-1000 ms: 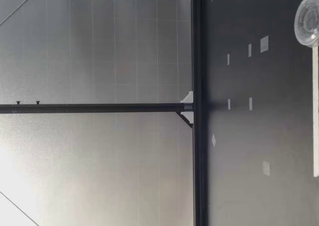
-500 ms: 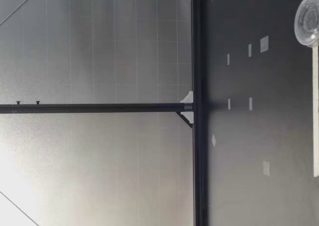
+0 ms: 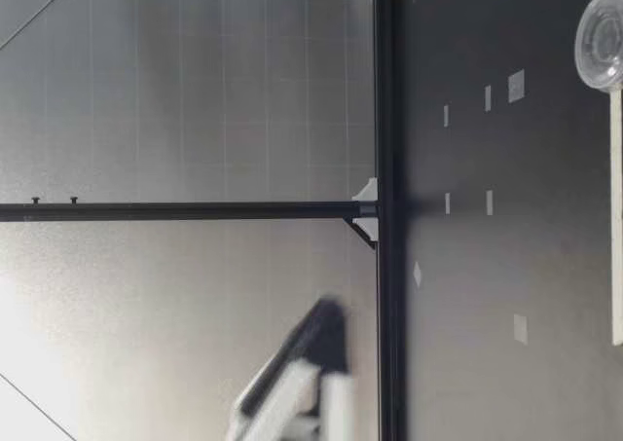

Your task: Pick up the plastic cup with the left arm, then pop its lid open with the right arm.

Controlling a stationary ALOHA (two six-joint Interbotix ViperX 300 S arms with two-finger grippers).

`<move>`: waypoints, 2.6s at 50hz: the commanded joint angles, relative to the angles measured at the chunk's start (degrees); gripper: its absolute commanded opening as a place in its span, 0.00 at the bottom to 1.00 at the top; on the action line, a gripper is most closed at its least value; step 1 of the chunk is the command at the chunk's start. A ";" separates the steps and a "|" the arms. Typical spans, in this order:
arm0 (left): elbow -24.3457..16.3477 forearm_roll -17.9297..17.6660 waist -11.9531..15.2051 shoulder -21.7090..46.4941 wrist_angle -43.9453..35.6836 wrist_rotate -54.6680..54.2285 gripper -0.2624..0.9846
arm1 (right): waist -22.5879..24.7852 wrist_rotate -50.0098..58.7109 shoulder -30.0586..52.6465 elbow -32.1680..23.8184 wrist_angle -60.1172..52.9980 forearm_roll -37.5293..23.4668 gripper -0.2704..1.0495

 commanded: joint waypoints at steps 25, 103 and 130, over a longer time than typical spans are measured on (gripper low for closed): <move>-12.74 0.00 -2.02 16.61 1.93 -0.09 0.72 | 0.88 3.08 16.61 -2.11 -9.76 2.55 0.15; -28.48 0.00 -2.02 32.61 9.05 -0.97 0.80 | 0.18 5.19 29.00 -1.23 -17.23 2.46 0.15; -29.62 0.00 -2.11 31.99 9.14 -1.05 0.75 | 0.18 5.10 29.09 -1.14 -17.49 2.37 0.15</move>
